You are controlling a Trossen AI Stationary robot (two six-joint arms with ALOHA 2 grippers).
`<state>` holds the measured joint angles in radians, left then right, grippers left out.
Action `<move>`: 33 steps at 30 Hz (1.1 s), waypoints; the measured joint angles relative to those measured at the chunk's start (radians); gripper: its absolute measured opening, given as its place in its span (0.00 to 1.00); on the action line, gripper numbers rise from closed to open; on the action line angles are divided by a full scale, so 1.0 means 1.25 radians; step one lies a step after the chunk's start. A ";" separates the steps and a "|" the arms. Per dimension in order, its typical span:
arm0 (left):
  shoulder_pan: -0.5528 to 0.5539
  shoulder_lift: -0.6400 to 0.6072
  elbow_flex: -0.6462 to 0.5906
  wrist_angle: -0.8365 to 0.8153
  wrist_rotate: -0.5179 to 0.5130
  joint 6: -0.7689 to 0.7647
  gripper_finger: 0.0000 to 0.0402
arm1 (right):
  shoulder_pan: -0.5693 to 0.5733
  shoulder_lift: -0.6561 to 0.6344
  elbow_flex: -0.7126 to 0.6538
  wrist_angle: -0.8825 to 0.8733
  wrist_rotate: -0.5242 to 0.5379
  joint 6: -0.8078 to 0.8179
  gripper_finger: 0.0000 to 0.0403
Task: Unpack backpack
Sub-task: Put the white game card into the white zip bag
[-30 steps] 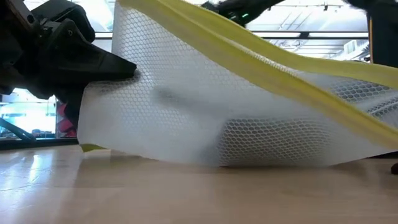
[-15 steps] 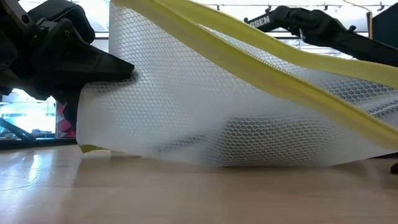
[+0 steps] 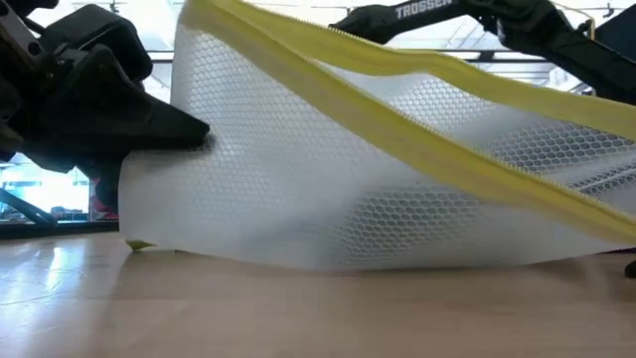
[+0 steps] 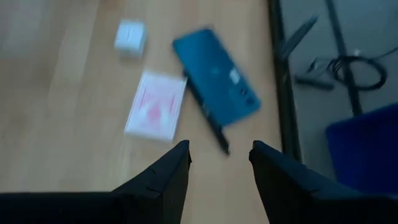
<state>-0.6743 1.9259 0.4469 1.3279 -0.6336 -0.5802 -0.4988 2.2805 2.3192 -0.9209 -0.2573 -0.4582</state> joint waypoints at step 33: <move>0.000 0.000 0.000 -0.030 0.030 -0.046 0.00 | 0.029 0.107 -0.002 -0.090 -0.048 0.123 0.32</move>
<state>-0.6743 1.9260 0.4469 1.2907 -0.5961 -0.6376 -0.4630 2.4144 2.3173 -1.0337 -0.3176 -0.3046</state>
